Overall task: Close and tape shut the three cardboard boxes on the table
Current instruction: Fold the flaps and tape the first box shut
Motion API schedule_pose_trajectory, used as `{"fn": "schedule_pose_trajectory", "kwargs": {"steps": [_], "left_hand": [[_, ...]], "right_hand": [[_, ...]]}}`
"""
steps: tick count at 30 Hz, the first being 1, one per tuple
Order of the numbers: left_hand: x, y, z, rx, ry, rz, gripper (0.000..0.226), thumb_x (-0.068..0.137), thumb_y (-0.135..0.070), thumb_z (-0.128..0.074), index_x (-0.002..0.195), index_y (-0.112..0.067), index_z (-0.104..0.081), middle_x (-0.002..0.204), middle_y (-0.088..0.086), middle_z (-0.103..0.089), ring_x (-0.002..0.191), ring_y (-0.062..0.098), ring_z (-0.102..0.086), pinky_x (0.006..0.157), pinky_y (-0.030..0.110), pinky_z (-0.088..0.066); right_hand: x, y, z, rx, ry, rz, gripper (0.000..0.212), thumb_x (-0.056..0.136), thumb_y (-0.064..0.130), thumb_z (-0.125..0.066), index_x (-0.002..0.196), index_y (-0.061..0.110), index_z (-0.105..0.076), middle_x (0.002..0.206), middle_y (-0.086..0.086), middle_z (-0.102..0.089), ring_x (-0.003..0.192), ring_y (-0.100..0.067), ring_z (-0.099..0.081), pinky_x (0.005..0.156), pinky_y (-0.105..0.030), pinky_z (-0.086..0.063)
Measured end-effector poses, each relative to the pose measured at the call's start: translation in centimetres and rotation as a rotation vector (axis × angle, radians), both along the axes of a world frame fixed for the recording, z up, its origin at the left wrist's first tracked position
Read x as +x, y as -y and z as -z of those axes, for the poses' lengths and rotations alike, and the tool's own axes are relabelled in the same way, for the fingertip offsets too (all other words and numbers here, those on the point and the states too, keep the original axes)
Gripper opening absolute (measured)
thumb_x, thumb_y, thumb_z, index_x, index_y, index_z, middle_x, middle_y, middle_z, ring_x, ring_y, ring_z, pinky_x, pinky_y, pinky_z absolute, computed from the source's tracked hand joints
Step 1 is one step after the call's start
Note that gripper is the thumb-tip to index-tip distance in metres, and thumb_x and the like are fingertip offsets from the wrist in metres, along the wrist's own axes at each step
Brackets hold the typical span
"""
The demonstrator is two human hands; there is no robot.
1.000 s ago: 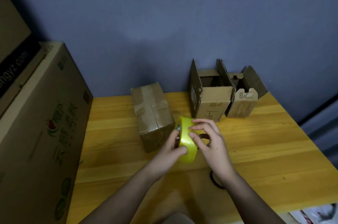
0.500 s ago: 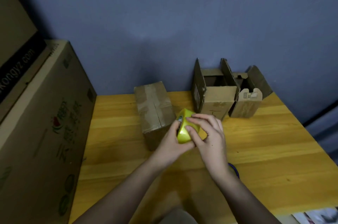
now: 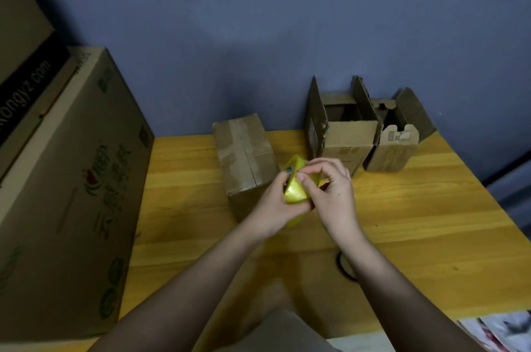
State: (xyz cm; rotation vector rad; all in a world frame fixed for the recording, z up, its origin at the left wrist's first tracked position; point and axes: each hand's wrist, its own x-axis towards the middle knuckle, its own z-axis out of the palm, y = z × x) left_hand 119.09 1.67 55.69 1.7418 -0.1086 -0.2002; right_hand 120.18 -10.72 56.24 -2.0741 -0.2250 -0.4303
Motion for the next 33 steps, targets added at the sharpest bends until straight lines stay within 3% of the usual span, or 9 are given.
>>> {"fn": "schedule_pose_trajectory", "kwargs": {"steps": [3, 5, 9, 14, 20, 26, 28, 33], "left_hand": [[0.1, -0.1, -0.2, -0.043, -0.027, -0.014, 0.037, 0.062, -0.035, -0.074, 0.088, -0.03, -0.049, 0.079, -0.015, -0.054, 0.068, -0.005, -0.048, 0.062, 0.018, -0.038], [0.1, -0.1, -0.1, -0.067, -0.02, -0.035, 0.034, 0.061, -0.033, -0.071, 0.087, -0.029, -0.049, 0.078, -0.014, -0.054, 0.068, -0.003, -0.048, 0.064, 0.022, -0.038], [-0.2, -0.1, -0.1, -0.098, 0.014, -0.065, 0.037, 0.063, -0.031, -0.074, 0.092, -0.027, -0.051, 0.082, -0.012, -0.056, 0.072, -0.002, -0.05, 0.066, 0.02, -0.04], [-0.6, -0.3, -0.1, -0.091, 0.077, -0.076, 0.04, 0.077, 0.002, -0.072, 0.087, -0.027, -0.047, 0.077, -0.013, -0.052, 0.066, -0.012, -0.05, 0.061, 0.008, -0.037], [-0.6, -0.7, -0.5, -0.07, 0.109, -0.063, 0.041, 0.076, 0.001, -0.074, 0.091, -0.028, -0.049, 0.079, -0.014, -0.056, 0.068, -0.011, -0.051, 0.062, 0.008, -0.038], [-0.5, -1.2, -0.9, -0.106, 0.106, -0.014, 0.036, 0.076, -0.005, -0.075, 0.089, -0.026, -0.048, 0.074, -0.024, -0.058, 0.067, -0.008, -0.05, 0.062, 0.011, -0.039], [-0.7, -1.2, -0.9, -0.108, 0.119, -0.027, 0.033, 0.072, -0.013, -0.075, 0.088, -0.025, -0.048, 0.074, -0.023, -0.057, 0.068, -0.006, -0.049, 0.062, 0.012, -0.039], [-0.8, -1.2, -1.2, -0.085, 0.14, -0.043, 0.039, 0.073, -0.001, -0.074, 0.089, -0.027, -0.049, 0.074, -0.028, -0.058, 0.066, -0.01, -0.05, 0.062, 0.008, -0.038]], "right_hand": [[0.1, 0.0, 0.5, -0.028, -0.01, 0.003, 0.023, 0.085, 0.025, -0.068, 0.107, 0.021, -0.067, 0.108, 0.005, -0.058, 0.106, -0.018, -0.05, 0.087, -0.002, -0.028], [0.0, -0.3, 0.6, -0.074, 0.044, 0.003, 0.033, 0.086, 0.037, -0.06, 0.114, 0.02, -0.068, 0.112, 0.006, -0.059, 0.105, -0.015, -0.048, 0.089, -0.002, -0.028], [-0.1, -0.7, 0.4, -0.035, 0.12, 0.002, 0.027, 0.086, 0.036, -0.06, 0.101, 0.019, -0.072, 0.109, 0.006, -0.064, 0.102, -0.016, -0.054, 0.088, -0.006, -0.03], [-0.3, -0.8, 0.1, 0.04, 0.121, -0.035, 0.016, 0.084, 0.035, -0.063, 0.094, 0.025, -0.07, 0.107, 0.006, -0.064, 0.103, -0.017, -0.055, 0.088, -0.009, -0.032], [-0.2, -0.7, -0.4, 0.054, 0.094, -0.057, 0.009, 0.082, 0.038, -0.061, 0.086, 0.031, -0.064, 0.105, 0.011, -0.061, 0.103, -0.014, -0.052, 0.087, -0.01, -0.031], [-0.2, -0.4, -0.5, 0.011, 0.126, -0.052, 0.035, 0.084, 0.039, -0.063, 0.115, 0.023, -0.065, 0.117, 0.011, -0.057, 0.111, -0.01, -0.048, 0.092, -0.012, -0.033], [-0.3, -0.5, -0.4, -0.01, 0.151, -0.075, 0.031, 0.086, 0.037, -0.063, 0.111, 0.021, -0.069, 0.119, 0.007, -0.06, 0.112, -0.015, -0.05, 0.095, -0.012, -0.032], [-0.2, -0.5, -0.2, 0.037, 0.156, -0.098, 0.021, 0.084, 0.033, -0.065, 0.099, 0.019, -0.071, 0.115, 0.005, -0.063, 0.11, -0.019, -0.055, 0.093, -0.017, -0.037]]}}
